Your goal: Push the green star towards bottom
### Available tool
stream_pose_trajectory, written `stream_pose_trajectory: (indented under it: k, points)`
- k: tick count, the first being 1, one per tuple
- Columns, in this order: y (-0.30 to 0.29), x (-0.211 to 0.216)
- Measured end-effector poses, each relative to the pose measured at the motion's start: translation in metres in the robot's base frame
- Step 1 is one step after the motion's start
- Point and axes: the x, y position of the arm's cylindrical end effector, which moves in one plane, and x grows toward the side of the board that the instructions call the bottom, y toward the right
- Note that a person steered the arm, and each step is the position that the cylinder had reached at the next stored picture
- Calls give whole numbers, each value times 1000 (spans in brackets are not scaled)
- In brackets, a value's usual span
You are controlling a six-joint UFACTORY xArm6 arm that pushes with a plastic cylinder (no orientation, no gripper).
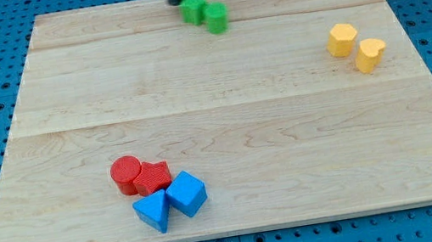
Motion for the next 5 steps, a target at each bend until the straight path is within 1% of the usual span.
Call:
stream_pose_trajectory:
  k: [1, 2, 3, 4, 5]
  points:
    - [54, 34]
    - [76, 66]
    - [122, 85]
    - [68, 47]
    - [41, 70]
